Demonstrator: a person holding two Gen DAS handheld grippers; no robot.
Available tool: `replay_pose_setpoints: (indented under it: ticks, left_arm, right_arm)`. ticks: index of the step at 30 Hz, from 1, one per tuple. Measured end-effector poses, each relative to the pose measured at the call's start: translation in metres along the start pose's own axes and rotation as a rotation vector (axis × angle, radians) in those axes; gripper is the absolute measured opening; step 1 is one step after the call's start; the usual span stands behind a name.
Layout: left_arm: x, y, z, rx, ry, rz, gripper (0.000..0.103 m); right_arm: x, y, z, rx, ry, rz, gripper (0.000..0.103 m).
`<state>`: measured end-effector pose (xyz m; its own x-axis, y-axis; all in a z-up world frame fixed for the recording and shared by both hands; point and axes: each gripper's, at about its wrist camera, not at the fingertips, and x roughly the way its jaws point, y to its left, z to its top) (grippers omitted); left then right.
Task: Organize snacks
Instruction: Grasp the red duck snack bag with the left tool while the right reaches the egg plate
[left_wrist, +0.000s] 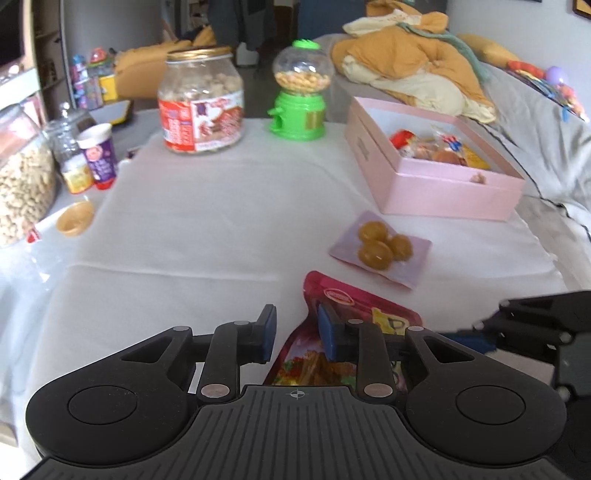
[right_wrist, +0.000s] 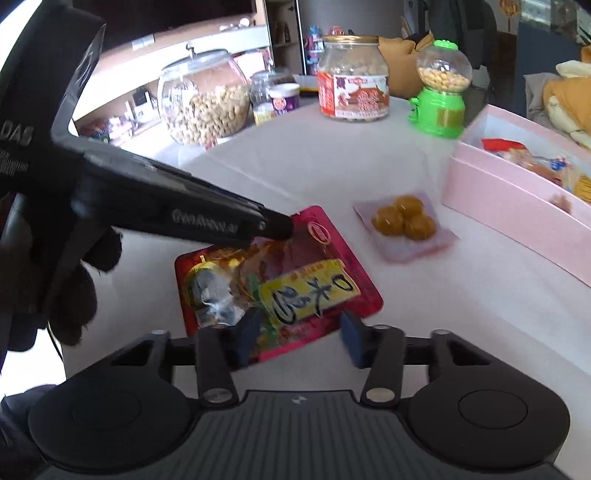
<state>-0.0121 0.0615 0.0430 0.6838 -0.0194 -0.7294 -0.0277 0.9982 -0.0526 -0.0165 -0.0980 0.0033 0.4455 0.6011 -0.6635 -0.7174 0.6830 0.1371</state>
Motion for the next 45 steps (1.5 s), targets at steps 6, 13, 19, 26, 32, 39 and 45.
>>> replay_pose_setpoints:
  ticks: [6, 13, 19, 26, 32, 39, 45]
  left_arm:
    - [-0.006, 0.011, 0.002, -0.016, -0.002, 0.018, 0.029]
    - [-0.007, 0.01, 0.0, 0.019, -0.03, 0.002, 0.029]
    - [0.014, -0.024, -0.001, 0.2, -0.017, 0.015, 0.031]
    - [0.025, -0.045, -0.007, 0.364, 0.005, -0.012, 0.039]
    - [0.016, -0.029, 0.005, 0.288, -0.085, 0.017, 0.039]
    - [0.033, -0.047, -0.002, 0.413, -0.018, -0.075, 0.076]
    - [0.03, -0.039, 0.0, 0.379, -0.045, -0.081, 0.079]
  right_arm:
    - [0.032, -0.007, 0.029, 0.019, -0.041, -0.041, 0.046]
    - [0.036, -0.032, 0.027, 0.116, -0.117, -0.058, 0.048]
    - [0.008, -0.072, 0.014, 0.263, -0.197, -0.216, 0.057]
    - [0.008, -0.108, 0.005, 0.408, -0.181, -0.207, 0.062]
    - [0.016, -0.09, 0.007, 0.326, -0.166, -0.267, 0.067]
    - [0.014, -0.094, 0.006, 0.344, -0.174, -0.255, 0.069]
    - [0.014, -0.095, 0.005, 0.352, -0.179, -0.252, 0.069]
